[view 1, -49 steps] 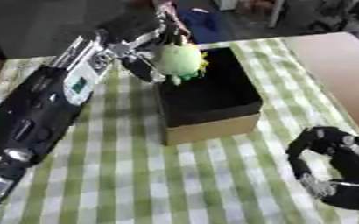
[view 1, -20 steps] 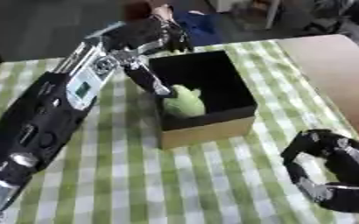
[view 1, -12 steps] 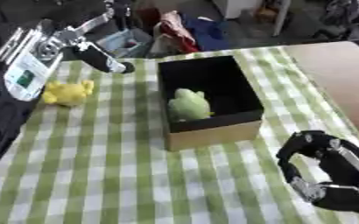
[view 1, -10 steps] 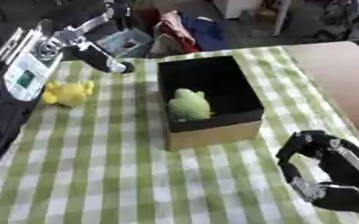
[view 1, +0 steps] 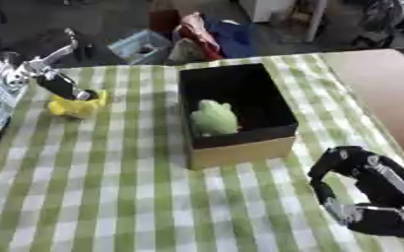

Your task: Pick up objects on the table and place them in the box.

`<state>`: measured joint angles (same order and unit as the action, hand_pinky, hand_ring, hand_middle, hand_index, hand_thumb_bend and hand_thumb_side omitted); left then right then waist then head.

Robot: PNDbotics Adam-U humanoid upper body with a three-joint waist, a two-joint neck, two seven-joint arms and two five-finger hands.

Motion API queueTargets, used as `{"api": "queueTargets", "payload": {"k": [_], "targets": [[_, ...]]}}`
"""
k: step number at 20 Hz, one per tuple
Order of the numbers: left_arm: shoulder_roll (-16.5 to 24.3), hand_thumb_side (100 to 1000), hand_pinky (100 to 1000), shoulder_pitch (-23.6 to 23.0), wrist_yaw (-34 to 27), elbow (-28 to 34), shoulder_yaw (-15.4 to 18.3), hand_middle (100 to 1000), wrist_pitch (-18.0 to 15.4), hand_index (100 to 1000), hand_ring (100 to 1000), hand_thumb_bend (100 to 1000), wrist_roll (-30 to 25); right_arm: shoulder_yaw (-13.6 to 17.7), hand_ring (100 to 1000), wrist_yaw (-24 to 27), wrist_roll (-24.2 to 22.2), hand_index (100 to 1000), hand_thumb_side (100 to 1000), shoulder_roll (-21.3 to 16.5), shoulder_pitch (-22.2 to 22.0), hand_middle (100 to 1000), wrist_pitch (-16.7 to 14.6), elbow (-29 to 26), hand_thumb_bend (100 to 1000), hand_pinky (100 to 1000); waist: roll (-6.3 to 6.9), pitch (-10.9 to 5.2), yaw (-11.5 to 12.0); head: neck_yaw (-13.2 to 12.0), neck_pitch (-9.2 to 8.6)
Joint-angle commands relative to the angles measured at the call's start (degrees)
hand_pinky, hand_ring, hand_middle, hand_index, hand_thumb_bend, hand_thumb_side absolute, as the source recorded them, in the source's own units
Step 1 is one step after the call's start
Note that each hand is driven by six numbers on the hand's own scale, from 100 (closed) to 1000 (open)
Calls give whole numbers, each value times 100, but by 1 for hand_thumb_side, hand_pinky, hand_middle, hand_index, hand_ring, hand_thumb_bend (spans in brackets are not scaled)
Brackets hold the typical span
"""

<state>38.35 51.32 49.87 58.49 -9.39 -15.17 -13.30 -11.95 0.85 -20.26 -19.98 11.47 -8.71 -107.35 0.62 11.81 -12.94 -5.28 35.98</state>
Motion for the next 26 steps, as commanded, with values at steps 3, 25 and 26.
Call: {"api": "queueTargets", "payload": {"k": [3,25,26], "targets": [[212,100,708,51,335,-370,236,574,21,744,590,620,187,67,538,-23,17,642,100,-114,30,519,-7,-52,136,669,2,-76,-25,31,4],[93,115,675,-60,806,-1143,486,501,231,666,522,481,734,63,538,-8,-3,641,100,-80,106,518,-4,-62,131,669,100,192,-312,-8,-36],[88,114,670,-59,817,-1143,487,492,235,656,514,449,737,64,538,-8,-2,641,100,-79,106,518,-4,-62,131,669,100,189,-315,-33,-33]]}}
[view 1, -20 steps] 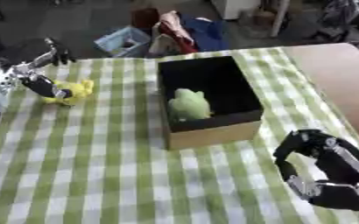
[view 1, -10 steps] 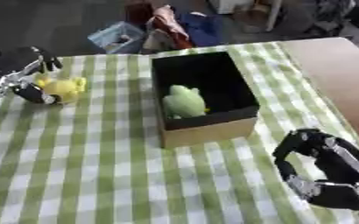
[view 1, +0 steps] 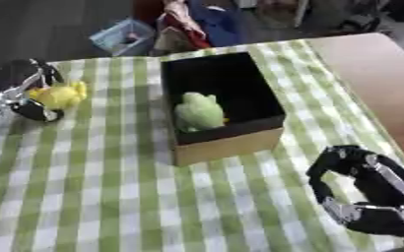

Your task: Pick up objects on the table and place them in the box.

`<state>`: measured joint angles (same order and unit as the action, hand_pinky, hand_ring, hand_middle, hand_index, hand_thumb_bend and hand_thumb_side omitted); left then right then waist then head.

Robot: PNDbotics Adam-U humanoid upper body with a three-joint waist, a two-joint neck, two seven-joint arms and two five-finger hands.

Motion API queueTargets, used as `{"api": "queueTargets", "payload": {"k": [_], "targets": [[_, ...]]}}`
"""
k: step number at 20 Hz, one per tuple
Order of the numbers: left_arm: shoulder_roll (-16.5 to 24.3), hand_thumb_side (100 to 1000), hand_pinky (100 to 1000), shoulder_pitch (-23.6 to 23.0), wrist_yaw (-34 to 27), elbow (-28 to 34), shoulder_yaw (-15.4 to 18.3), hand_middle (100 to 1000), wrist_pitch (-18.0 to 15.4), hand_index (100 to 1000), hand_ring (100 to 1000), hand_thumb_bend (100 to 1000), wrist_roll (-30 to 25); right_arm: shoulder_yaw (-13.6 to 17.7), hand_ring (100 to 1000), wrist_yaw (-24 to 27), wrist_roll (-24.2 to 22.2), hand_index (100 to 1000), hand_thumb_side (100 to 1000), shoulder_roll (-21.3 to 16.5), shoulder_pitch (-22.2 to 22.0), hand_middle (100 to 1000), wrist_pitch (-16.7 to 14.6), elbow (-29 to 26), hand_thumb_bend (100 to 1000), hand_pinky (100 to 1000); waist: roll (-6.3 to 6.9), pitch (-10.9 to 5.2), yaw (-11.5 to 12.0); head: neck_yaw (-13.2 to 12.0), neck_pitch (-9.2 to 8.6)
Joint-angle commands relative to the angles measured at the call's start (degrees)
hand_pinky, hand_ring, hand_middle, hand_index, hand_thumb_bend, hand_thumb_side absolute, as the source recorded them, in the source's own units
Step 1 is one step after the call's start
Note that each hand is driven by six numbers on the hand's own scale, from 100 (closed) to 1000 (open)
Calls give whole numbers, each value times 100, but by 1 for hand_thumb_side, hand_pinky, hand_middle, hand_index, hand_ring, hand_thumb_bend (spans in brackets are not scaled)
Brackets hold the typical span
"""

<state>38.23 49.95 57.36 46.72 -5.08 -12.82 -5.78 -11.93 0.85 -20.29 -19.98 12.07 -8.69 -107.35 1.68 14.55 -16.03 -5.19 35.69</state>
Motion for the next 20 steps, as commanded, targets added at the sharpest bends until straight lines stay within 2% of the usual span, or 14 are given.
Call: {"api": "queueTargets", "payload": {"k": [1,3,4,12,20], "targets": [[93,104,661,81,76,40,56,473,1,635,497,380,-3,64,538,-7,3,641,100,-78,46,518,-6,-61,130,669,-8,-90,-7,-84,-4],[80,100,646,90,70,74,56,443,4,601,471,293,56,63,538,-6,2,641,100,-74,43,518,-7,-58,129,669,-14,-105,-3,-169,-5],[76,100,642,96,40,103,57,437,9,595,466,284,100,63,538,-6,0,641,100,-73,41,518,-8,-56,129,669,-19,-115,1,-205,-3],[-26,100,629,388,-594,566,-46,404,18,571,438,292,184,66,539,-14,0,641,100,-76,-11,519,-13,-32,125,670,-57,-226,54,-583,68],[-543,100,632,909,-1152,1323,-473,402,-164,573,436,296,-111,21,539,-5,-44,642,100,-75,-10,519,-17,-16,123,670,-70,-283,-10,-744,46]]}}
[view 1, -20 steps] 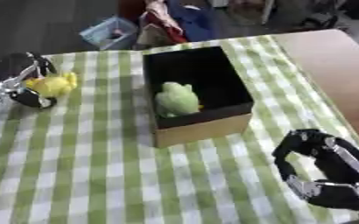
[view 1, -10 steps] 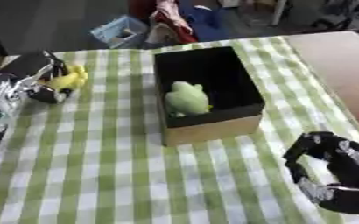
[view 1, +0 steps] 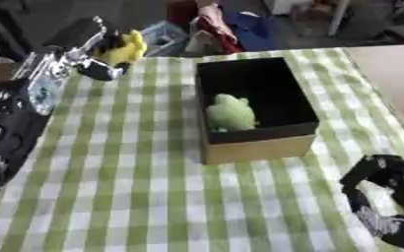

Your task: Pick up objects on the table and place them in the box.

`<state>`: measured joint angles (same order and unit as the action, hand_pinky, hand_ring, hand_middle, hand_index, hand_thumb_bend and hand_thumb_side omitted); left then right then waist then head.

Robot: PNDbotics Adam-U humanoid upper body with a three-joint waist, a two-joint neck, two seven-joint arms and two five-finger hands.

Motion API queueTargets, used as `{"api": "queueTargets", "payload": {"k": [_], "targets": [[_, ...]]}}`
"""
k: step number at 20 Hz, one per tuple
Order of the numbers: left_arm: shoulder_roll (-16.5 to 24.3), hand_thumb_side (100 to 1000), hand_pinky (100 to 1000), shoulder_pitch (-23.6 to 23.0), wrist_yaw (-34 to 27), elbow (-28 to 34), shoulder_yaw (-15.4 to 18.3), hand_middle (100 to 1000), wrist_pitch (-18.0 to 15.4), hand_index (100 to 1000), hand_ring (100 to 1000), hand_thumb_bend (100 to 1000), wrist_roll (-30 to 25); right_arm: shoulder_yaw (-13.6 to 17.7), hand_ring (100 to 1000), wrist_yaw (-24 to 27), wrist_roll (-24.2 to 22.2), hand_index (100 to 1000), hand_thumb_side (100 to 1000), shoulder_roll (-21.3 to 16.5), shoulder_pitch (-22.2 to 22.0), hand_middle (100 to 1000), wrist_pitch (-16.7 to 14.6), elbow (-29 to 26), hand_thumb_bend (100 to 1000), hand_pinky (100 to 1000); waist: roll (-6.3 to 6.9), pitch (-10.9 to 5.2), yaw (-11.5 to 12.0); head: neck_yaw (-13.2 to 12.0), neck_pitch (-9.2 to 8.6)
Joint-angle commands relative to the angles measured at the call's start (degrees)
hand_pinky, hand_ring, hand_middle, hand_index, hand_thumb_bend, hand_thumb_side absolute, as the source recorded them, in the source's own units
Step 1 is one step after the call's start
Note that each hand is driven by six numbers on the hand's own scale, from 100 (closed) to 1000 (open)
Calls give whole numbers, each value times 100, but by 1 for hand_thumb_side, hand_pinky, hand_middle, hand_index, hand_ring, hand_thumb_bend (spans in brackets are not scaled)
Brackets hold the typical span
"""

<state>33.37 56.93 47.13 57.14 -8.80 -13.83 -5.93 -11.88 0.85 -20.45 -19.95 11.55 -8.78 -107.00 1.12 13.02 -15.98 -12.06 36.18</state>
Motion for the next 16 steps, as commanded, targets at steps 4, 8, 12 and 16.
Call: {"api": "queueTargets", "payload": {"k": [4,8,12,16], "targets": [[-331,100,636,351,-221,608,-371,408,-253,580,443,306,-289,-6,539,4,-53,641,100,-79,58,518,-10,-49,122,670,-21,-127,-62,-90,-12],[-551,100,641,382,-201,863,-624,421,-436,587,456,324,-506,-27,539,15,-76,641,100,-69,83,519,-9,-51,120,670,-13,-116,-104,-109,-31],[-730,100,646,329,-234,956,-799,435,-609,603,469,340,-769,-35,539,17,-88,641,100,-64,100,519,-9,-45,120,670,-9,-96,-137,-71,-65],[-894,100,655,272,-217,958,-936,456,-771,622,487,389,-1041,-43,539,22,-97,641,100,-49,114,519,-11,-45,117,670,-14,-81,-148,-47,-84]]}}
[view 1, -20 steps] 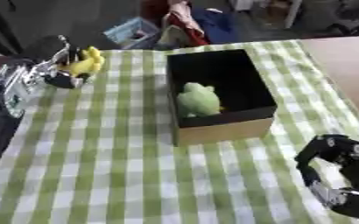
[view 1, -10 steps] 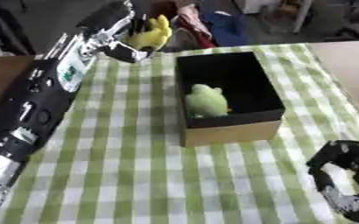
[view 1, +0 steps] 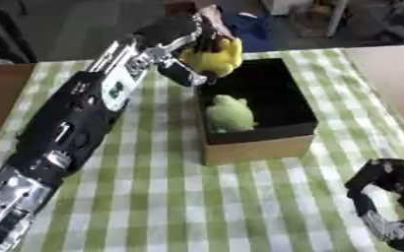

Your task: Pick up objects on the table and place them in the box.

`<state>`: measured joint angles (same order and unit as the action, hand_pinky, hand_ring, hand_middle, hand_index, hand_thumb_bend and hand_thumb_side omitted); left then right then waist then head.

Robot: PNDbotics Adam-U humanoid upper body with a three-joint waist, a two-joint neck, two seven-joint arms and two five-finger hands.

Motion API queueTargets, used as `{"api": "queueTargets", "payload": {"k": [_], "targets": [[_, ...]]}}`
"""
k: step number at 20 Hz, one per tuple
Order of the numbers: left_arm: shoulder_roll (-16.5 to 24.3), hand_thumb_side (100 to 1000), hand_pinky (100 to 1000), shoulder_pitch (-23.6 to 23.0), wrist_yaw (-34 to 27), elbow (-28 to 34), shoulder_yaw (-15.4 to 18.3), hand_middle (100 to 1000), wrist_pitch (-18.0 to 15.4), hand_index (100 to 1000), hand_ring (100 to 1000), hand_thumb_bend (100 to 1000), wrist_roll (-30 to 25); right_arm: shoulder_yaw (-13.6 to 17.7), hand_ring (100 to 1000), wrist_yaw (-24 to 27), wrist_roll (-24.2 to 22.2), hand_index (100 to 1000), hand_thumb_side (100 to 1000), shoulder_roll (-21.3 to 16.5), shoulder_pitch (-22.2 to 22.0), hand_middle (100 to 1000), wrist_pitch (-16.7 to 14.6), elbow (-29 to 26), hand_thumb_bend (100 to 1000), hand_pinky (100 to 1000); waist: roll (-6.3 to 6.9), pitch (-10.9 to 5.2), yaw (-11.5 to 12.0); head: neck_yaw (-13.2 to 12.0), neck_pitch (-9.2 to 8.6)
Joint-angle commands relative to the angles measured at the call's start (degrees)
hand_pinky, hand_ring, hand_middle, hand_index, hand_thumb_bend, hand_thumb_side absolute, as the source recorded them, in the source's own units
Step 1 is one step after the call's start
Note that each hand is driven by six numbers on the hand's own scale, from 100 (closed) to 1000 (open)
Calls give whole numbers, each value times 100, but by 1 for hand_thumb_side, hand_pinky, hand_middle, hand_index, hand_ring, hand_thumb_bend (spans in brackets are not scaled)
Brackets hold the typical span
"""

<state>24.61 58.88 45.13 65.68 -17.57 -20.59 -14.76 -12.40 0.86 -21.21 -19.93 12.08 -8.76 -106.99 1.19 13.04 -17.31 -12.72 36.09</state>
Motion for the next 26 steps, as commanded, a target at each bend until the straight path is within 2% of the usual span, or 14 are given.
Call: {"api": "queueTargets", "payload": {"k": [1,7,11,12,13,14,16,19,23,24,25,26], "targets": [[-45,100,655,63,-6,104,-88,456,-145,623,488,392,-230,8,539,22,-23,641,100,-50,63,519,-13,-47,117,670,-21,-82,-17,19,-81],[-162,100,673,-8,82,79,-203,498,-394,673,522,478,-669,7,539,29,-28,641,100,-37,74,519,-12,-48,115,670,-24,-73,-34,41,-128],[-173,100,686,-40,79,111,-212,537,-459,718,542,589,-762,12,539,26,-26,641,100,-34,69,519,-13,-45,114,670,-36,-68,-47,56,-147],[-167,139,690,-40,54,135,-197,548,-452,733,550,641,-743,14,539,25,-24,641,100,-33,66,519,-14,-44,113,670,-39,-69,-49,59,-151],[-156,152,693,-39,26,162,-186,553,-442,738,554,655,-713,16,539,24,-22,641,100,-33,65,519,-14,-43,113,670,-42,-71,-48,62,-154],[-144,244,698,-34,-6,192,-172,562,-429,752,561,740,-677,16,539,24,-22,641,100,-32,64,519,-14,-42,113,670,-44,-74,-46,64,-155],[-114,299,702,-27,-87,258,-148,569,-400,764,567,788,-601,15,539,26,-23,641,100,-27,62,519,-14,-41,112,670,-51,-82,-38,63,-160],[-49,304,705,-34,-265,389,-101,574,-344,767,570,789,-545,22,539,24,-18,641,100,-20,51,519,-14,-38,111,670,-65,-97,-16,66,-165],[200,246,700,-88,-751,891,-4,543,-147,740,550,714,-403,52,539,15,9,641,100,-19,9,519,-13,-28,110,670,-90,-141,82,102,-135],[287,261,696,-123,-938,1078,31,527,-65,727,537,614,-357,62,539,9,19,641,100,-15,-3,519,-13,-24,106,670,-94,-153,123,105,-124],[409,198,694,-199,-1201,1323,94,521,44,720,531,654,-282,75,539,6,33,641,100,-8,-18,519,-12,-18,109,670,-97,-168,177,116,-118],[532,187,691,-288,-1499,1572,161,513,178,713,524,635,-231,92,539,2,51,641,100,-3,-37,519,-10,-11,108,670,-105,-181,242,142,-101]]}}
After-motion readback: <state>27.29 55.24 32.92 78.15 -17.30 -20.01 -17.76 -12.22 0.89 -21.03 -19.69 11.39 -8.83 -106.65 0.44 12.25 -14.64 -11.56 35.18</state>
